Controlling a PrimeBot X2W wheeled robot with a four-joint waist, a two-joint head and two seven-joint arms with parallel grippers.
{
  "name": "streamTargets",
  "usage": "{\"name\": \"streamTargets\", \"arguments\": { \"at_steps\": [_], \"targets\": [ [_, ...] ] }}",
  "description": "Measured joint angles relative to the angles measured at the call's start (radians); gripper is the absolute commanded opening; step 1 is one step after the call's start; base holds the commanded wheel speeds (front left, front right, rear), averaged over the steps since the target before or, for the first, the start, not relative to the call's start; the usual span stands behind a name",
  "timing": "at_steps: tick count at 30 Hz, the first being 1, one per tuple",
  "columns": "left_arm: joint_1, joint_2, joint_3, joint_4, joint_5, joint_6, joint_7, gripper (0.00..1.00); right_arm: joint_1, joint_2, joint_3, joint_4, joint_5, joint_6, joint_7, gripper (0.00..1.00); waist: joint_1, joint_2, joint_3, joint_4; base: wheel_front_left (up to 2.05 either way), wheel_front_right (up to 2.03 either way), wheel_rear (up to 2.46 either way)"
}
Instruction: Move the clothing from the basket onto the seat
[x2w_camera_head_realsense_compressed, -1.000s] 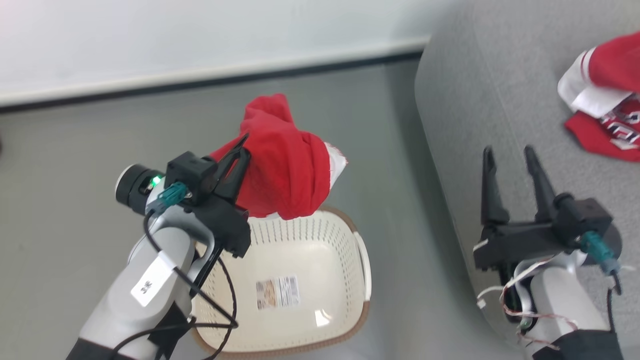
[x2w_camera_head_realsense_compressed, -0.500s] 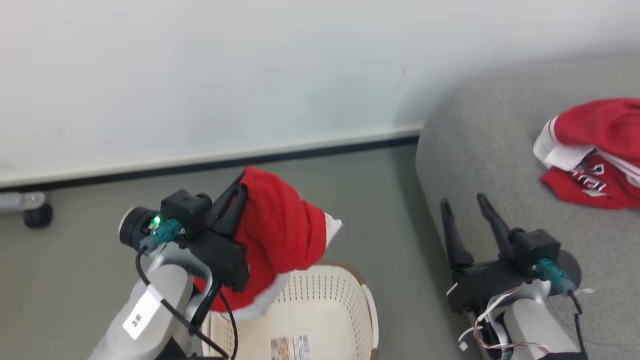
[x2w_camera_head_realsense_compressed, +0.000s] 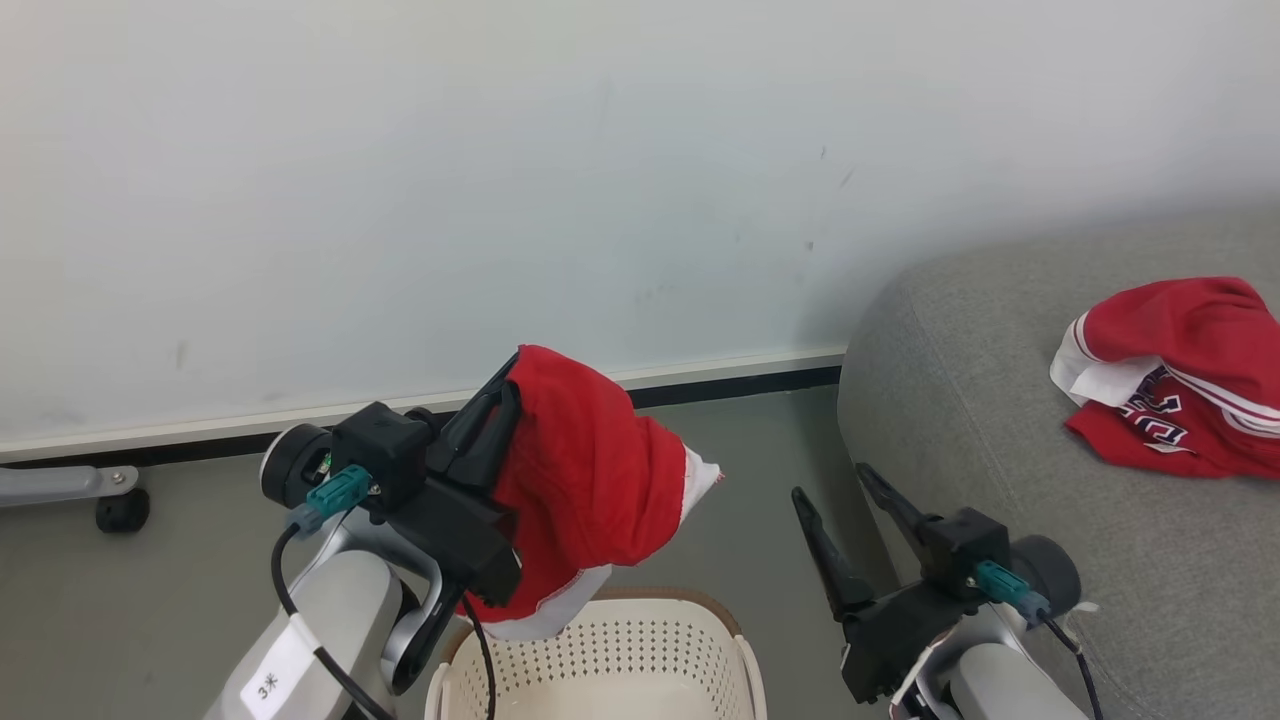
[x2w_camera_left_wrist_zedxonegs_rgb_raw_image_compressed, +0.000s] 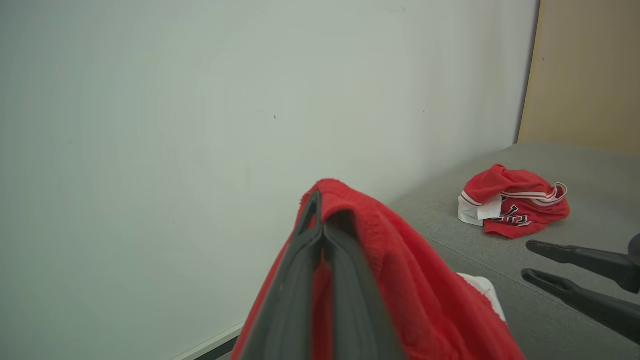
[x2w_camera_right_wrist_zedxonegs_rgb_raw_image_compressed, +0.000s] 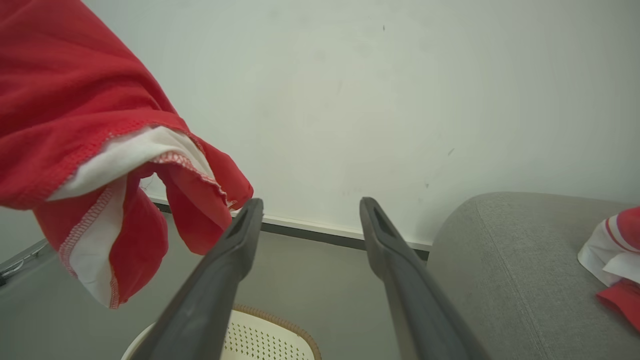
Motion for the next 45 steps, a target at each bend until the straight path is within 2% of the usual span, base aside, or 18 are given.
{"name": "streamTargets", "arguments": {
  "at_steps": [9, 17, 26, 27, 28, 29, 30, 31, 37, 38, 40, 41, 45],
  "targets": [
    [0.001, -0.011, -0.025, -0.041, -0.004, 0.000, 0.023, 0.00, -0.073, -0.001, 0.134, 0.101, -0.018, 0.022, 0.001, 1.00, 0.0001, 0.0002, -0.006, 0.019, 0.00, 0.00, 0.00],
    [0.001, -0.009, -0.032, -0.077, -0.004, 0.000, 0.045, 0.00, -0.153, 0.001, 0.291, 0.113, 0.042, 0.025, 0.001, 1.00, 0.0002, 0.0001, -0.004, 0.050, 0.00, 0.00, 0.00],
    [0.019, -0.009, -0.038, -0.106, -0.006, 0.001, 0.066, 0.00, -0.230, 0.001, 0.409, 0.091, 0.115, 0.025, 0.001, 1.00, 0.0002, 0.0002, -0.001, 0.061, 0.00, 0.00, 0.00],
    [0.019, -0.009, -0.038, -0.106, -0.006, 0.001, 0.066, 0.00, -0.230, 0.001, 0.409, 0.091, 0.115, 0.025, 0.001, 0.90, 0.0002, 0.0002, -0.001, 0.061, 0.00, 0.00, 0.00],
    [0.024, -0.009, -0.041, -0.107, -0.007, 0.001, 0.068, 0.00, -0.234, 0.001, 0.421, 0.086, 0.128, 0.026, 0.001, 0.66, 0.0002, 0.0002, 0.000, 0.061, 0.00, 0.00, 0.00],
    [0.027, -0.009, -0.044, -0.108, -0.009, 0.001, 0.073, 0.00, -0.236, 0.001, 0.432, 0.082, 0.139, 0.026, 0.001, 0.38, 0.0001, 0.0001, 0.000, 0.061, 0.00, 0.00, 0.00],
    [0.028, -0.009, -0.046, -0.109, -0.011, 0.001, 0.075, 0.00, -0.237, 0.001, 0.441, 0.080, 0.145, 0.026, 0.001, 0.23, 0.0002, 0.0002, 0.001, 0.060, 0.00, 0.00, 0.00],
    [0.029, -0.009, -0.047, -0.111, -0.012, 0.003, 0.075, 0.00, -0.237, 0.001, 0.451, 0.079, 0.152, 0.026, 0.001, 0.00, 0.0002, 0.0002, 0.001, 0.059, 0.00, 0.00, 0.00],
    [0.066, -0.002, -0.043, -0.129, -0.020, 0.015, 0.084, 0.00, -0.267, 0.001, 0.481, 0.074, 0.195, 0.030, 0.000, 0.00, 0.0002, 0.0001, 0.006, 0.046, 0.00, 0.00, 0.00],
    [0.069, -0.001, -0.038, -0.132, -0.022, 0.017, 0.083, 0.38, -0.274, 0.001, 0.480, 0.075, 0.199, 0.029, 0.000, 0.00, 0.0002, 0.0002, 0.007, 0.042, 0.00, 0.00, 0.00],
    [0.078, 0.005, -0.026, -0.136, -0.028, 0.019, 0.083, 0.92, -0.281, 0.001, 0.467, 0.083, 0.208, 0.029, 0.000, 0.00, 0.0002, 0.0001, 0.008, 0.034, 0.00, 0.00, 0.00],
    [0.085, 0.011, -0.024, -0.136, -0.029, 0.021, 0.083, 1.00, -0.284, 0.001, 0.459, 0.090, 0.212, 0.026, 0.000, 0.00, 0.0001, 0.0002, 0.009, 0.030, 0.00, 0.00, 0.00],
    [0.107, 0.026, -0.010, -0.142, -0.030, 0.029, 0.082, 1.00, -0.301, 0.001, 0.412, 0.107, 0.216, 0.016, 0.000, 0.00, 0.0002, 0.0002, 0.011, 0.009, 0.00, 0.00, 0.00]
  ]
}}
